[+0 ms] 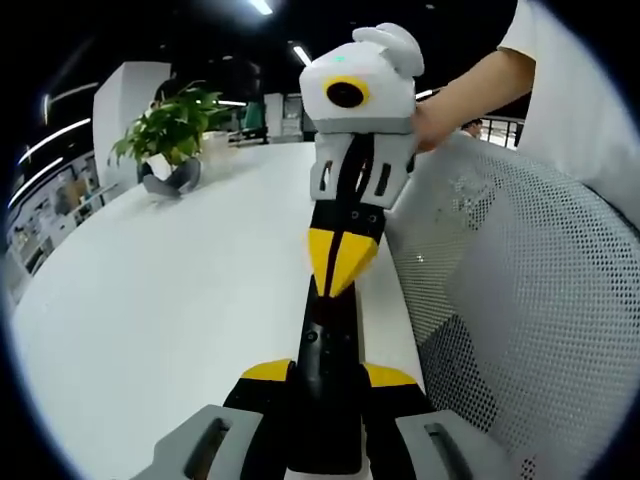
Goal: Press the specified remote control buttons in sequence, fully releasing each button before pressing the next.
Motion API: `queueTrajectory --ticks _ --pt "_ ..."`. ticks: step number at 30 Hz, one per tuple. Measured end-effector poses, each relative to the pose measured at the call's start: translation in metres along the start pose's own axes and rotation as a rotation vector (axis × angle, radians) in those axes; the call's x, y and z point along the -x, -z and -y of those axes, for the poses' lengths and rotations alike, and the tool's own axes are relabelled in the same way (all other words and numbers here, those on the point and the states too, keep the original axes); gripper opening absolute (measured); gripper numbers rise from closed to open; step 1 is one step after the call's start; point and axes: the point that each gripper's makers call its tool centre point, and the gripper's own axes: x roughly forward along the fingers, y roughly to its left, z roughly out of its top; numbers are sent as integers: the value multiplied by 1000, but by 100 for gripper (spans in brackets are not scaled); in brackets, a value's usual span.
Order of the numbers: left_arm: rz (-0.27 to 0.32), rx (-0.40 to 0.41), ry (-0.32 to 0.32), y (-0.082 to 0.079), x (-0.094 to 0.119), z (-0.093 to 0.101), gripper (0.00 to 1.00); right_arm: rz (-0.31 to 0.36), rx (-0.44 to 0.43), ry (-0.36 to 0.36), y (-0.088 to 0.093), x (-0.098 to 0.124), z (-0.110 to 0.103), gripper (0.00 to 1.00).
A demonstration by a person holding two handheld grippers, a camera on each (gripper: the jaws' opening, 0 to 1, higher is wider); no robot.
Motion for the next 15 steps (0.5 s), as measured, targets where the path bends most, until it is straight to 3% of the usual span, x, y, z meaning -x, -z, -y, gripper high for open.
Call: queueTrajectory --ticks 2,4,10,13,15 --pt "2 4 1 0 0 0 25 18 -35 -4 0 1 0 0" --pt "3 4 0 0 0 0 25 9 -10 3 0 0 -2 0" --pt "6 7 2 0 0 0 25 -127 226 -2 -1 -3 -5 0" --pt "5 7 1 0 0 0 25 -155 301 -16 -7 -6 -7 0" --pt "6 7 2 0 0 0 25 -224 364 -20 -3 -9 -6 0"
